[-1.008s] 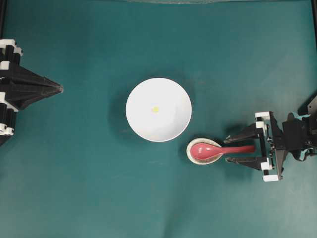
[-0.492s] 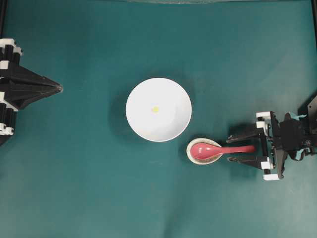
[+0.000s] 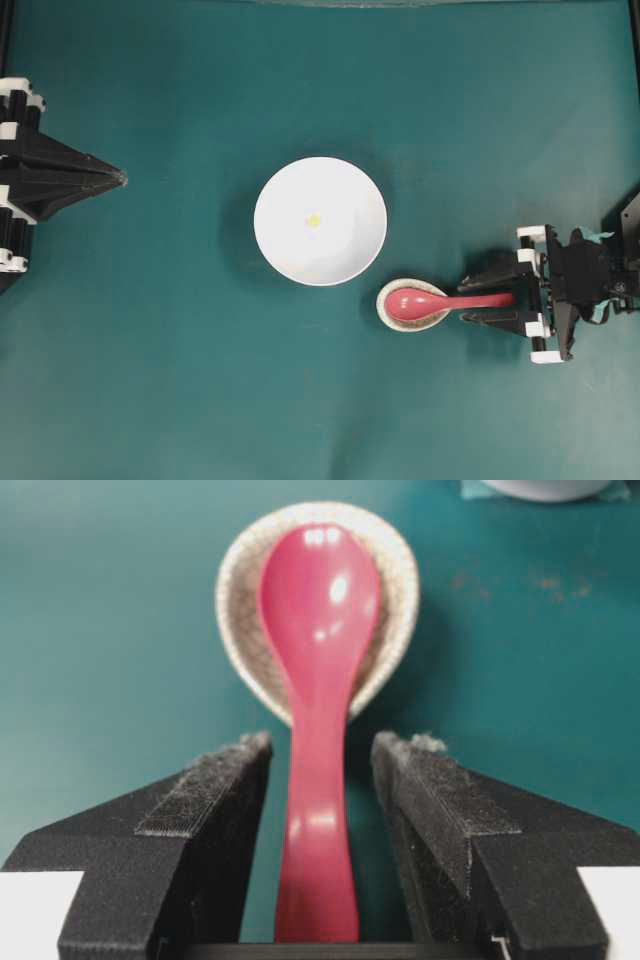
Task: Scoop the yellow hexagonal prism block from the bowl with a spoon using the right arm.
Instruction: 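Close the right gripper on the pink spoon handle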
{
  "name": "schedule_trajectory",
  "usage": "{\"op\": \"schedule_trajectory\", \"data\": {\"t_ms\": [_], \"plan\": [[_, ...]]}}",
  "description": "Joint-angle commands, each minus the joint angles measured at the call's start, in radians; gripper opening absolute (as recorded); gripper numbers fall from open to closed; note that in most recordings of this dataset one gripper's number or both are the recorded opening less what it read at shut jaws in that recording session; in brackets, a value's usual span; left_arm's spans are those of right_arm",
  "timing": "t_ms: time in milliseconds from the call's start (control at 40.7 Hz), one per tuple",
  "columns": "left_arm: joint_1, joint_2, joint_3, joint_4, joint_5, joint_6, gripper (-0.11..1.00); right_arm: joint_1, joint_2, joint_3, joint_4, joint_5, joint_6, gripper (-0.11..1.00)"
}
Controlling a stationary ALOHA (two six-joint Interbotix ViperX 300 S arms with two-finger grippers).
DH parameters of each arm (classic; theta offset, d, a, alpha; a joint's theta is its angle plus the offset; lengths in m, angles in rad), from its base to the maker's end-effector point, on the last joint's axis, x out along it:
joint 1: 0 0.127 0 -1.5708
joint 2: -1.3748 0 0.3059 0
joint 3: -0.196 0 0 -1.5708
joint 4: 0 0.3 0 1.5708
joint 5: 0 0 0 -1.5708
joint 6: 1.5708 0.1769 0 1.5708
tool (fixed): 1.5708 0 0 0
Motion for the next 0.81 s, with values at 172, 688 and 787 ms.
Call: {"op": "schedule_trajectory", "data": {"t_ms": [172, 688, 787], "plan": [[-0.002, 0.008, -0.025, 0.003, -0.011, -0.002, 0.00, 0.003, -0.008, -0.005, 0.008, -0.009, 0.000, 0.52], [-0.002, 0.008, -0.026, 0.003, -0.011, -0.002, 0.00, 0.003, -0.009, -0.003, 0.029, -0.011, 0.000, 0.24], [-0.002, 0.008, -0.028, 0.002, -0.011, -0.002, 0.00, 0.003, -0.009, -0.006, 0.029, -0.012, 0.003, 0.23]]}}
